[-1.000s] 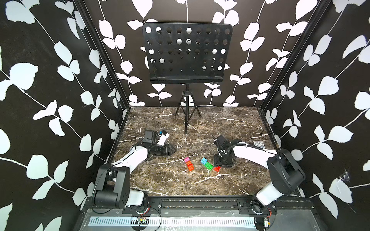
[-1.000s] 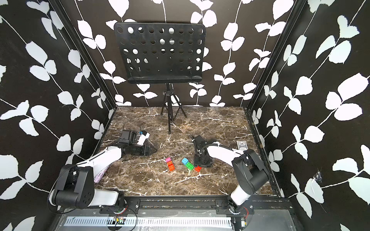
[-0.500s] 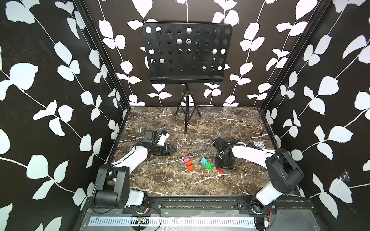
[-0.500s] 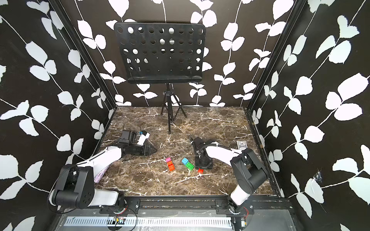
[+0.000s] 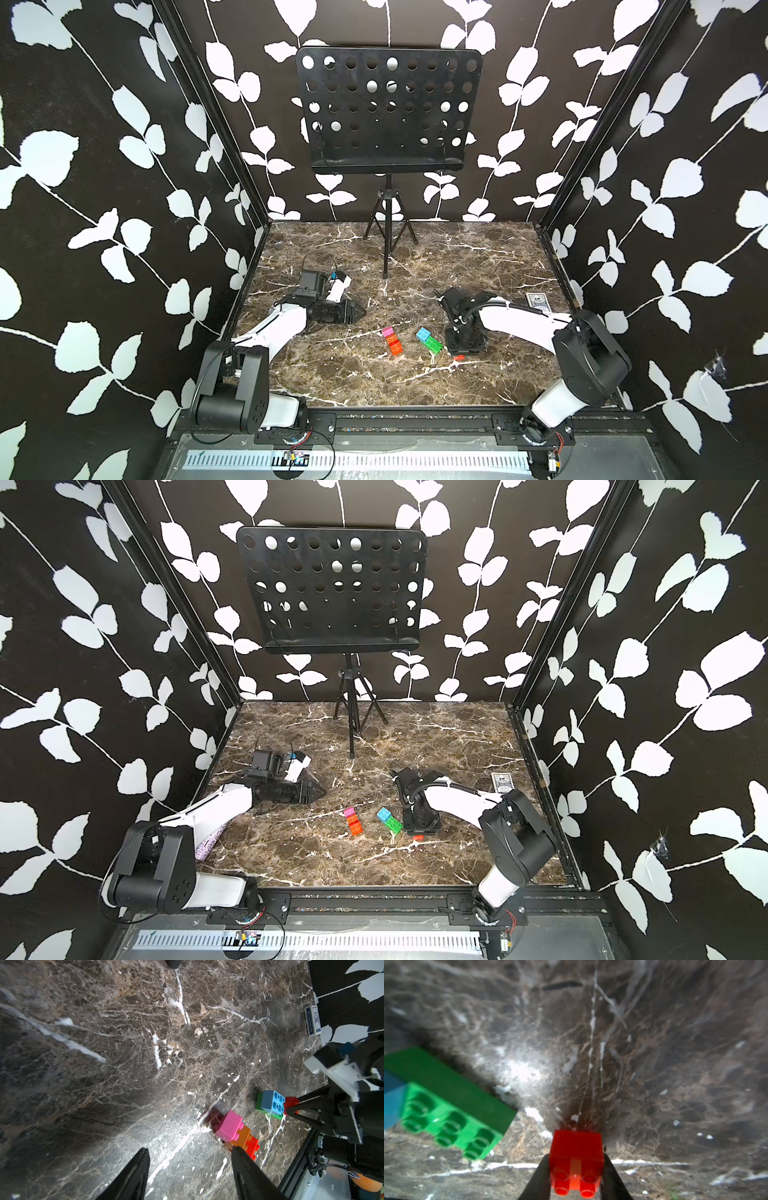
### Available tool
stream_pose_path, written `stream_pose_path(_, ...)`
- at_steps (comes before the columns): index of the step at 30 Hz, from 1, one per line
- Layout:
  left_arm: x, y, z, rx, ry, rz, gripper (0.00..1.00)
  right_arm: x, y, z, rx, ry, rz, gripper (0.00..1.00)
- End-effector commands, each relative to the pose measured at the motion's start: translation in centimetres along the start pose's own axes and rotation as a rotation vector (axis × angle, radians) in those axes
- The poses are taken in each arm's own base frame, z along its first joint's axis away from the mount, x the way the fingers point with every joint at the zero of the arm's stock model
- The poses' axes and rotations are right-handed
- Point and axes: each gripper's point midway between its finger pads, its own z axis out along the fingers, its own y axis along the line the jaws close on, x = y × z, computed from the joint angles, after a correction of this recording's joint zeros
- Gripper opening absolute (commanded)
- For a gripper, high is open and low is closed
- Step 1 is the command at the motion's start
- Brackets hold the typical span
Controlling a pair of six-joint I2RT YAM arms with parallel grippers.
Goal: Assemble the letter y with lego
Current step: Pick up the lego brick from the center of the board, then assemble the lego brick with the lego brick.
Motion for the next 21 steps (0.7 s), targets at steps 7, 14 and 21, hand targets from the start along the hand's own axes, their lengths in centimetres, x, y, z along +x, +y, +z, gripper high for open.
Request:
stream_pose_path(7,0.2,-0.2,-0.1,0.001,0.002,0.030,0.65,-1.0,3.7,-4.5,0.008,-0.083,-0.460,0.30)
stream_pose_path(14,0.2,-0.3,-0.3,0.001,0.000,0.042,0.65,-0.4,4.1,-3.1,0.056,0.071,-0.651,0.26)
stream_pose_path(21,0.3,-0.3,-0.3,0.000,0.003,0.042,0.65,-0.7,4.8,-2.1,0.046,0.088,-0.673,0.26)
